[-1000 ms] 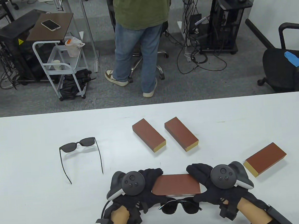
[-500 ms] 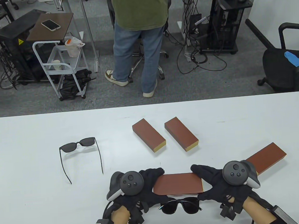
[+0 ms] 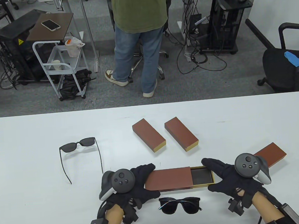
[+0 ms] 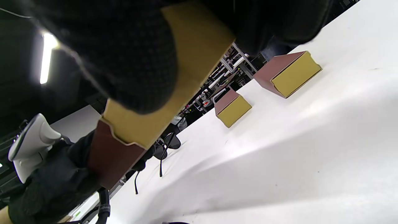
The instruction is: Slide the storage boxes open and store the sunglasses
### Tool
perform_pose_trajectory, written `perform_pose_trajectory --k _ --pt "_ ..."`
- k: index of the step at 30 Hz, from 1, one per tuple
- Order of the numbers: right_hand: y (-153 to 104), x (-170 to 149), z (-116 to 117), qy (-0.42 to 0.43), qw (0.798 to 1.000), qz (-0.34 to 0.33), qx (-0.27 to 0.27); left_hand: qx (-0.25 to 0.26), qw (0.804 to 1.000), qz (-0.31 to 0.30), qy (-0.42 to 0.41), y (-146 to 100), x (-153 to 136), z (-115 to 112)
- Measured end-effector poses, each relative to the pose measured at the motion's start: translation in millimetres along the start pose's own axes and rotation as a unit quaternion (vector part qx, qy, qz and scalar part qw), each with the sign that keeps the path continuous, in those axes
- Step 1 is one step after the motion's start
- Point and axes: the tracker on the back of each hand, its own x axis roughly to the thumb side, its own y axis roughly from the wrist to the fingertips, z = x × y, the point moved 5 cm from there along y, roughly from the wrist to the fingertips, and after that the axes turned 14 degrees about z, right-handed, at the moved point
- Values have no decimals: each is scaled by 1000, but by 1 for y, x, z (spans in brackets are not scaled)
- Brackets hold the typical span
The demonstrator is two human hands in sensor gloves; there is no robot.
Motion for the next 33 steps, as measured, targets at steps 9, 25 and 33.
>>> perform_pose_trajectory --k 9,25,33 --pt "-3 -1 -18 75 996 -29 -26 24 994 17 -108 -1 -10 10" --pt "-8 3 -28 169 984 -46 -39 -125 826 100 -541 2 -21 -27" --pt "-10 11 -23 170 982 -55 -54 -18 814 123 -567 -3 -32 -18"
